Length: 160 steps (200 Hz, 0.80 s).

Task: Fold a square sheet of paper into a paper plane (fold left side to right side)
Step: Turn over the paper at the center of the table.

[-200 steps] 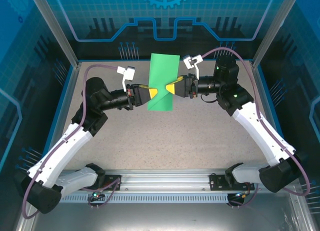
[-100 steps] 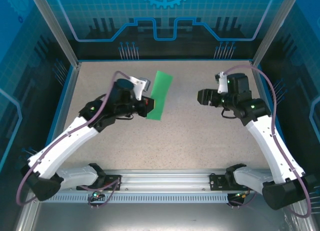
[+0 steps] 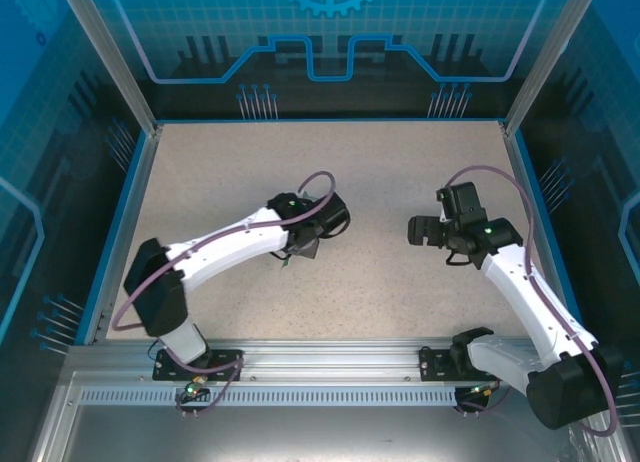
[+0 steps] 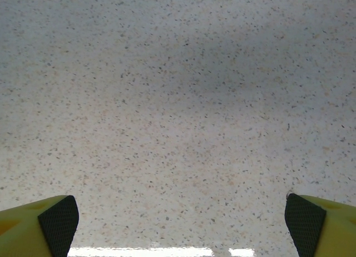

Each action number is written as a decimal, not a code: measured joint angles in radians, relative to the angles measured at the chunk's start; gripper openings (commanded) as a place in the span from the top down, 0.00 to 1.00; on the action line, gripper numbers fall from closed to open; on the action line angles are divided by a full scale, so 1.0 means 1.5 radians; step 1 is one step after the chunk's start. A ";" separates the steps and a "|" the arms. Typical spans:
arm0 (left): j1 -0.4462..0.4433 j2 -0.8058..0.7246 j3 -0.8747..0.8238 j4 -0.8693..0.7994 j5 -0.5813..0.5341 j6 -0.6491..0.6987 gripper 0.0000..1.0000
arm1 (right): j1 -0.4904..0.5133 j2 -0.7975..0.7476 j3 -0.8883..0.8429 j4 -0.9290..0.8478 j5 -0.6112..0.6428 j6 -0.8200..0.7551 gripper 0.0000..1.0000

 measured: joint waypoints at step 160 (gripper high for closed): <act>0.002 0.283 0.144 0.042 0.139 -0.067 0.71 | -0.002 -0.021 -0.011 0.000 0.004 0.000 0.01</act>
